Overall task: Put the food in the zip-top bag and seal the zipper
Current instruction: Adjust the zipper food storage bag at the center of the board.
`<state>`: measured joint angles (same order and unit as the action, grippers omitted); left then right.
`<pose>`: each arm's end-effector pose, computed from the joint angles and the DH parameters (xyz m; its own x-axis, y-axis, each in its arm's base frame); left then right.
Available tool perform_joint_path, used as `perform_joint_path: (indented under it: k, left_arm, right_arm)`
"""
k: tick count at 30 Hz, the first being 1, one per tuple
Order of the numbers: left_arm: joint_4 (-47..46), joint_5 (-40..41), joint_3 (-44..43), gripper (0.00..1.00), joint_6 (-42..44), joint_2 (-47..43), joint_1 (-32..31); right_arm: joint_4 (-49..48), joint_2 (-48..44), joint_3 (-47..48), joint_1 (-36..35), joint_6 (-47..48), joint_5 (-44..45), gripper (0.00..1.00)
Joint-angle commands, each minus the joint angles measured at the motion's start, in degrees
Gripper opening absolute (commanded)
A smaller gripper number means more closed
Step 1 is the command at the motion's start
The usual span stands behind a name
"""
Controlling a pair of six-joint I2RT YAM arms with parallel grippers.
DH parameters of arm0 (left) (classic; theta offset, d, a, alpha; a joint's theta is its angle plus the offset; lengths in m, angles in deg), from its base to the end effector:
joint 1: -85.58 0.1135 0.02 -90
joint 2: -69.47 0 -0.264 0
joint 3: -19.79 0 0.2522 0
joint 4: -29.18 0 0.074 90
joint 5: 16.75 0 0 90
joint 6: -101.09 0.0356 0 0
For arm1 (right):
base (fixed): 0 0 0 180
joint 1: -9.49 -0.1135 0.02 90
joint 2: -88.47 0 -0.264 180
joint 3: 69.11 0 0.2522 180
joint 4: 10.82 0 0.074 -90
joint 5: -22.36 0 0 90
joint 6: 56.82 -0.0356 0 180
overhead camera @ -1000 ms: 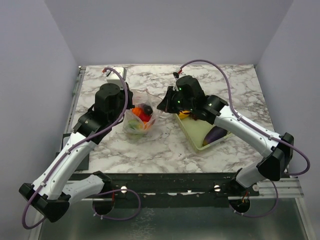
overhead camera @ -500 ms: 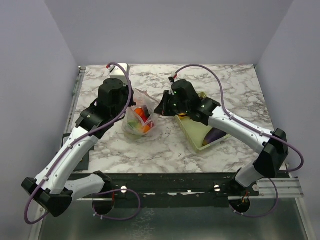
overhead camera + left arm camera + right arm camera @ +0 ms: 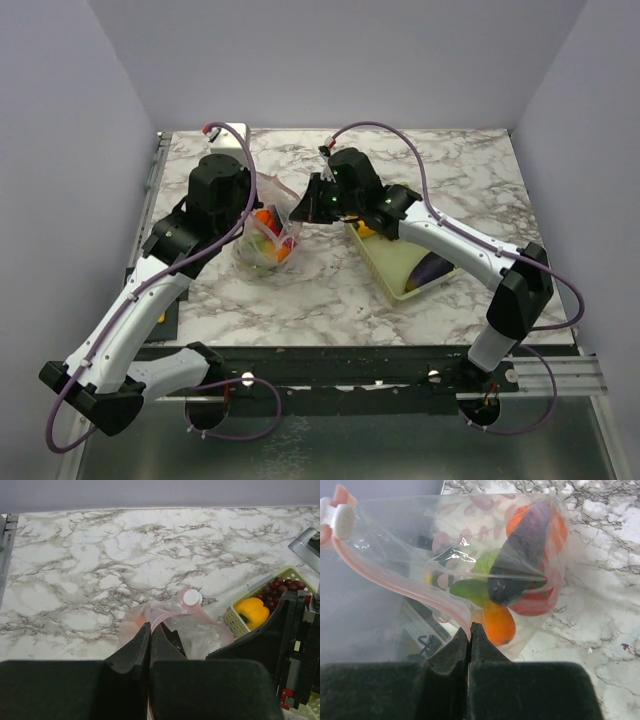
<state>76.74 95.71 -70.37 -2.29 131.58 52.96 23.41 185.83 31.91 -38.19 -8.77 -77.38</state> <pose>0.1925 -0.1071 0.4297 -0.3188 -0.0499 -0.9465 0.1245 0.9878 -0.0940 0.2645 0.2994 0.3359 -0.8074 0.0919 -0.5828 -0.3860 0.6648 0.6396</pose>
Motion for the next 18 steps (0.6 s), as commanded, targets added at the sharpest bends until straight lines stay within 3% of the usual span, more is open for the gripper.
perform_joint_path:
  k: [1, 10, 18]
  left_arm:
    - [0.07, 3.18, -2.35, 0.02, 0.89, -1.70, -0.05]
    - [-0.92, -5.37, 2.41, 0.01, -3.14, 1.67, -0.12]
    - [-3.24, -9.28, 6.10, 0.01, -5.11, 3.77, -0.64]
  right_arm:
    - [-1.33, 0.21, 2.72, -0.31, 0.07, -3.05, 0.01]
    - [1.62, -2.72, -5.03, -0.30, 1.70, 2.69, 0.00]
    - [2.20, -10.61, -13.53, -0.30, 1.73, 9.41, 0.01]
